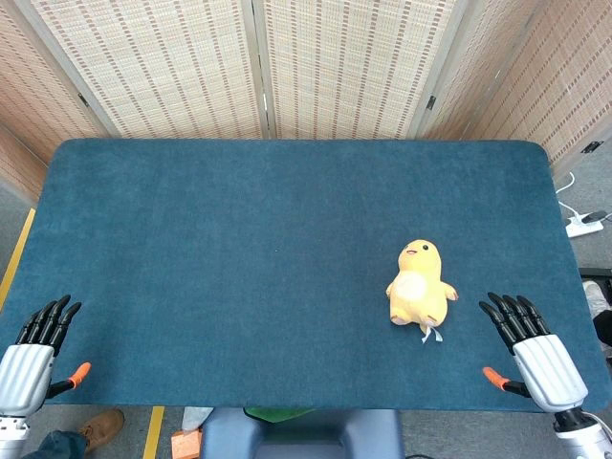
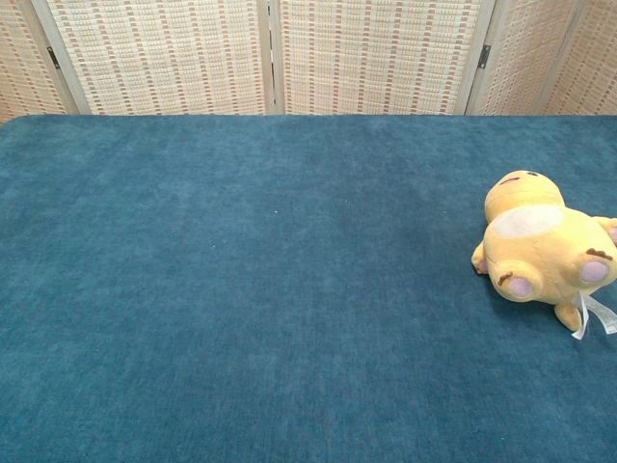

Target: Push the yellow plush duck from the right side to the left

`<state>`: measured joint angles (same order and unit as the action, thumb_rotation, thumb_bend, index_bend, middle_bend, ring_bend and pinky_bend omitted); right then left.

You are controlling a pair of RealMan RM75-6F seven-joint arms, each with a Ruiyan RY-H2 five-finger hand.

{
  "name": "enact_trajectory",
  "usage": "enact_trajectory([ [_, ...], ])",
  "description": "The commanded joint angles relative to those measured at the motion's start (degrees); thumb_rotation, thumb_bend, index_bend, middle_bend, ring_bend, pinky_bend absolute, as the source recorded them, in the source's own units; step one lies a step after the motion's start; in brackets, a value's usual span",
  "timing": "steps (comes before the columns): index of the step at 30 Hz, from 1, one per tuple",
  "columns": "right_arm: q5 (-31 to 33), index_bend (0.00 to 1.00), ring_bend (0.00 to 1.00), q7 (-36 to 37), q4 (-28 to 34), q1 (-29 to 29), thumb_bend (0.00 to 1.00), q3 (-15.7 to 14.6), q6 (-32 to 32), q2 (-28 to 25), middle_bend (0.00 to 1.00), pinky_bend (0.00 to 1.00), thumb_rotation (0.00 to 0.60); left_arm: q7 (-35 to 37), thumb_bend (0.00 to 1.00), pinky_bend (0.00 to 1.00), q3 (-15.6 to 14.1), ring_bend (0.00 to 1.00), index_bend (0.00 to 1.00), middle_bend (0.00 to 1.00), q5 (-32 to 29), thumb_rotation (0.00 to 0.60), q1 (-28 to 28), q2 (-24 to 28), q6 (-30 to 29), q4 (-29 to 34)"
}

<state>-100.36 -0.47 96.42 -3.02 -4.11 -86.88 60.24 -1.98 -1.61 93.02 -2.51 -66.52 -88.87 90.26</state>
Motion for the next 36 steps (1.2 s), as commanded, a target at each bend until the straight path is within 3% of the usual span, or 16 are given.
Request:
enact_trajectory([
  [1,0.3,0.0,0.0,0.1,0.0,-0.1,0.11,0.1,0.2,0.0,0.0,0.0,0.6,-0.1,0.24,0.12,0.1,0.0,0.0,0.0,-0.1,0.6,-0.1,0.0,0.1,0.0],
  [6,1.6,0.0,0.0,-0.7,0.0,-1.1,0.11,0.6,2.4,0.5,0.0,0.0,0.6,0.0,0.24,0.11,0.2,0.0,0.0,0.0,-0.3,0.6,-0.4,-0.1,0.7,0.0],
  [11,2.6,0.0,0.0,-4.5,-0.5,-5.4,0.11,2.5,8.7,3.4,0.0,0.0,0.6,-0.1,0.24,0.11,0.5,0.0,0.0,0.0,-1.1,0.6,-1.0,-0.3,1.9,-0.1],
  [22,16.0,0.0,0.0,-10.9,-4.0,-18.8,0.12,8.4,31.1,10.5,0.0,0.0,0.6,0.8,0.24,0.11,1.1,0.0,0.0,0.0,-3.6,0.6,-1.8,-0.1,4.4,-0.6],
  [27,20.0,0.0,0.0,-15.3,-6.7,-20.9,0.17,9.1,33.2,14.3,0.0,0.02,0.6,1.5,0.24,0.11,1.3,0.0,0.0,0.0,-4.3,0.6,-1.9,0.1,4.8,-0.8],
  [28,20.1,0.0,0.01,-16.9,-7.7,-21.0,0.21,9.2,32.3,15.3,0.03,0.13,0.6,1.7,0.24,0.11,1.3,0.0,0.0,0.0,-4.5,0.6,-2.0,0.2,4.9,-0.9],
  [30,20.7,0.11,0.15,-19.2,-9.3,-20.8,0.29,9.5,30.5,17.0,0.21,0.43,0.6,2.0,0.24,0.12,1.4,0.0,0.0,0.0,-4.7,0.6,-2.0,0.3,5.0,-1.0],
  [31,21.0,0.26,0.31,-20.4,-10.3,-20.8,0.36,9.7,29.5,18.2,0.4,0.63,0.6,2.2,0.24,0.12,1.4,0.0,0.0,0.0,-4.8,0.6,-2.0,0.3,5.1,-1.0],
  [34,19.0,0.61,0.59,-22.1,-13.1,-20.5,0.51,9.6,25.6,20.8,0.69,0.87,0.6,2.5,0.24,0.12,1.3,0.0,0.0,0.0,-4.7,0.6,-2.0,0.4,5.1,-1.0],
  [36,17.0,0.7,0.67,-21.4,-14.3,-20.2,0.56,9.4,22.9,21.9,0.75,0.94,0.6,2.5,0.24,0.12,1.3,0.0,0.0,0.0,-4.6,0.6,-2.0,0.4,5.1,-1.0],
])
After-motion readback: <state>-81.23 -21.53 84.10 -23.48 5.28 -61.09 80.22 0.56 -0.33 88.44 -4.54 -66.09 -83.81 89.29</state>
